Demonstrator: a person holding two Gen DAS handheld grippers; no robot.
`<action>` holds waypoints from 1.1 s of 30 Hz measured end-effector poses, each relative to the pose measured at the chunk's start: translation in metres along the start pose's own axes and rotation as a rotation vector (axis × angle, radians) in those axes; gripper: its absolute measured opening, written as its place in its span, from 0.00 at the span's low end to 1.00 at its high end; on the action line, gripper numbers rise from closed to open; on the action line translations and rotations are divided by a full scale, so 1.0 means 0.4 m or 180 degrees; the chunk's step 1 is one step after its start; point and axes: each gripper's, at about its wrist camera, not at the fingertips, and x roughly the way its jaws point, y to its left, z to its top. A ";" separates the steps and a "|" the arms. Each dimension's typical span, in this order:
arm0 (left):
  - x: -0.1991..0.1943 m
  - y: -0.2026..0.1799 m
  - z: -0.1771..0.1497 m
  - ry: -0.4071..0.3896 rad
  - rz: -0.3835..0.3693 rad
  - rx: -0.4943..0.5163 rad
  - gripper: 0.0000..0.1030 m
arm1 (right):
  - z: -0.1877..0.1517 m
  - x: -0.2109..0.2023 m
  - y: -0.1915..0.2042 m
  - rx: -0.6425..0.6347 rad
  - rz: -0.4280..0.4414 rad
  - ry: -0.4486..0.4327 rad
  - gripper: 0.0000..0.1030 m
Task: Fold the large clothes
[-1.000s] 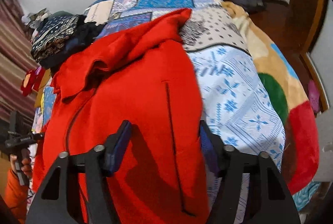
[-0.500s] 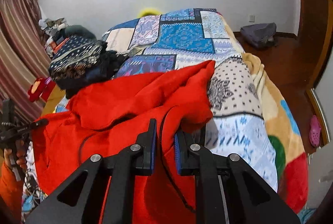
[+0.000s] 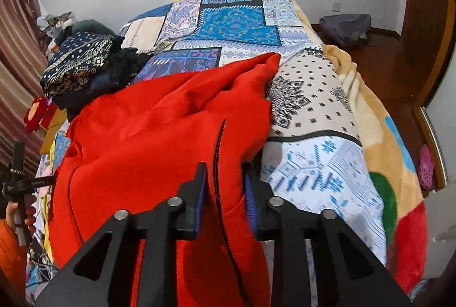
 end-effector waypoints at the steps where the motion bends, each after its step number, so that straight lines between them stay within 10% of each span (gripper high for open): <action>1: -0.008 0.003 -0.002 -0.0021 -0.0002 -0.0005 0.33 | -0.001 -0.009 -0.004 -0.0005 -0.0029 0.0018 0.30; 13: -0.156 0.088 -0.088 -0.0290 -0.0029 -0.0007 0.53 | -0.077 -0.070 -0.039 0.0214 -0.0060 0.0076 0.48; 22: -0.032 0.089 -0.208 0.0266 -0.0094 0.0034 0.56 | -0.196 -0.037 -0.042 0.0374 -0.0007 0.0304 0.52; 28: -0.039 0.109 -0.263 0.0066 -0.0188 -0.0215 0.67 | -0.239 -0.047 -0.016 0.0315 -0.0045 0.0223 0.56; 33: -0.054 0.111 -0.293 0.0092 -0.0397 -0.0240 0.61 | -0.246 -0.051 -0.018 0.0428 0.0031 0.0163 0.28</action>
